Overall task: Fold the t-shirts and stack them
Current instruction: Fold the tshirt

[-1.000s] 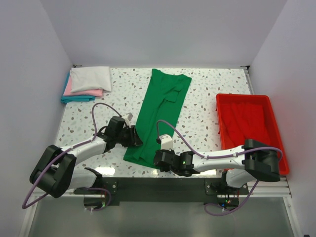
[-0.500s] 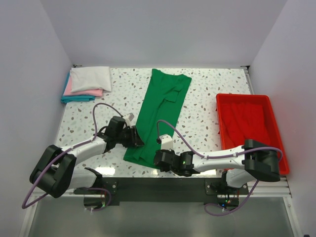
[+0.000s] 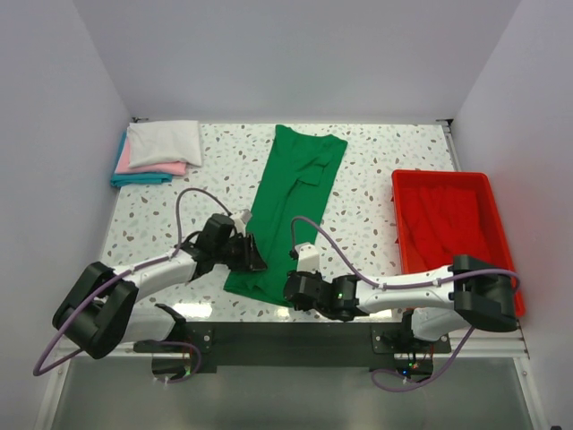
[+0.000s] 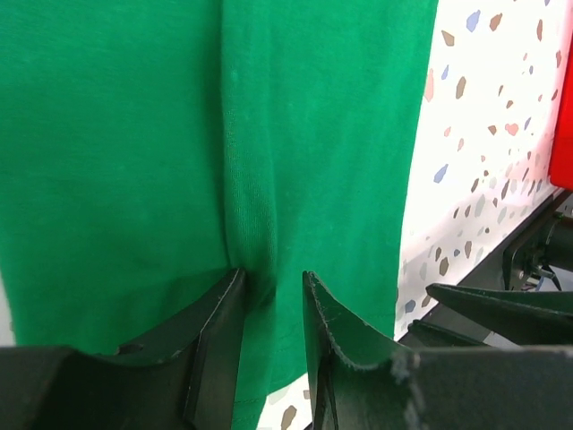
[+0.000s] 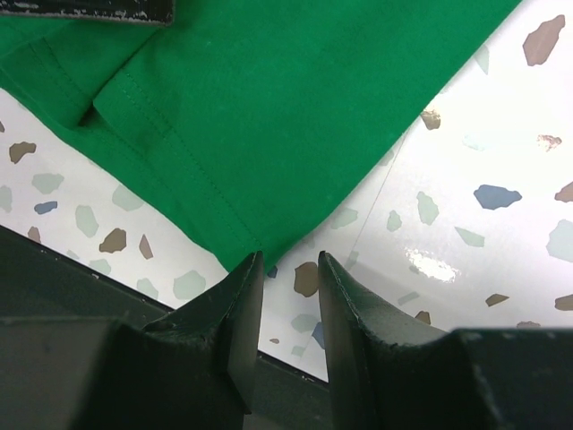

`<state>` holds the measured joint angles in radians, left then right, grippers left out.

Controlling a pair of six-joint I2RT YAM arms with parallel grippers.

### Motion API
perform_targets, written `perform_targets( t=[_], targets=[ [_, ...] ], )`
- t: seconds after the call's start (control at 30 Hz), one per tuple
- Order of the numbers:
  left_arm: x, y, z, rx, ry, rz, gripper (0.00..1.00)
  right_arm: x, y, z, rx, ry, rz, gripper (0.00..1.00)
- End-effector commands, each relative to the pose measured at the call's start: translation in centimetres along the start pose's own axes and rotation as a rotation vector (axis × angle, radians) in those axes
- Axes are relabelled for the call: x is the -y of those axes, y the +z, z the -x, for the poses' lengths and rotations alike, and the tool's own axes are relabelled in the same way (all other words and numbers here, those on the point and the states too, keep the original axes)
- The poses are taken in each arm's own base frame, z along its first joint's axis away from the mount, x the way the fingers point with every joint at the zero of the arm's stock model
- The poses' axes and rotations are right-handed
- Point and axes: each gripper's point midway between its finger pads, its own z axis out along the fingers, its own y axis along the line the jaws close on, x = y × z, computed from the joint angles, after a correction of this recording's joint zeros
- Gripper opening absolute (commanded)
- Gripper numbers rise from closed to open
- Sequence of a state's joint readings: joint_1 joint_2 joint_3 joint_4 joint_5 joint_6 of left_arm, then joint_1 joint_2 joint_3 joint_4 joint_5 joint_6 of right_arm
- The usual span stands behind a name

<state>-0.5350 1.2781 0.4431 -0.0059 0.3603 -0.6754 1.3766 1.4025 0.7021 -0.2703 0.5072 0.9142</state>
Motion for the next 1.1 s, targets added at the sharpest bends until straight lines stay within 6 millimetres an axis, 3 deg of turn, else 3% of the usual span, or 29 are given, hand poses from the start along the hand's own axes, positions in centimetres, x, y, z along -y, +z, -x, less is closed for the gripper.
perform_targets(
  t=[0.0, 0.5, 0.7, 0.83, 0.9, 0.93, 1.07],
  targets=[
    [2.2, 0.1, 1.5, 0.039, 0.024, -0.054, 0.36, 0.2, -0.6, 1.4, 0.072, 0.050, -0.004, 0.35],
    [4.1, 1.2, -0.7, -0.020, 0.061, -0.078, 0.36, 1.4, -1.1, 1.6, 0.097, 0.071, -0.025, 0.35],
    [6.4, 0.7, -1.6, -0.043, 0.115, -0.166, 0.42, 1.9, -1.5, 2.0, 0.117, 0.087, -0.039, 0.35],
    [7.9, -1.1, 0.2, 0.059, 0.144, -0.209, 0.49, 2.6, -2.1, 2.5, 0.136, 0.095, -0.057, 0.36],
    [7.3, -1.8, 0.9, 0.100, 0.125, -0.156, 0.50, 2.7, -2.4, 2.8, 0.144, 0.092, -0.060, 0.36],
    [6.7, -2.2, 2.4, 0.174, 0.113, -0.098, 0.48, 2.6, -2.5, 3.0, 0.148, 0.092, -0.056, 0.35],
    [3.0, -2.8, 3.3, 0.223, 0.060, 0.123, 0.38, 0.8, -2.2, 3.6, 0.135, 0.078, -0.036, 0.32]
  ],
)
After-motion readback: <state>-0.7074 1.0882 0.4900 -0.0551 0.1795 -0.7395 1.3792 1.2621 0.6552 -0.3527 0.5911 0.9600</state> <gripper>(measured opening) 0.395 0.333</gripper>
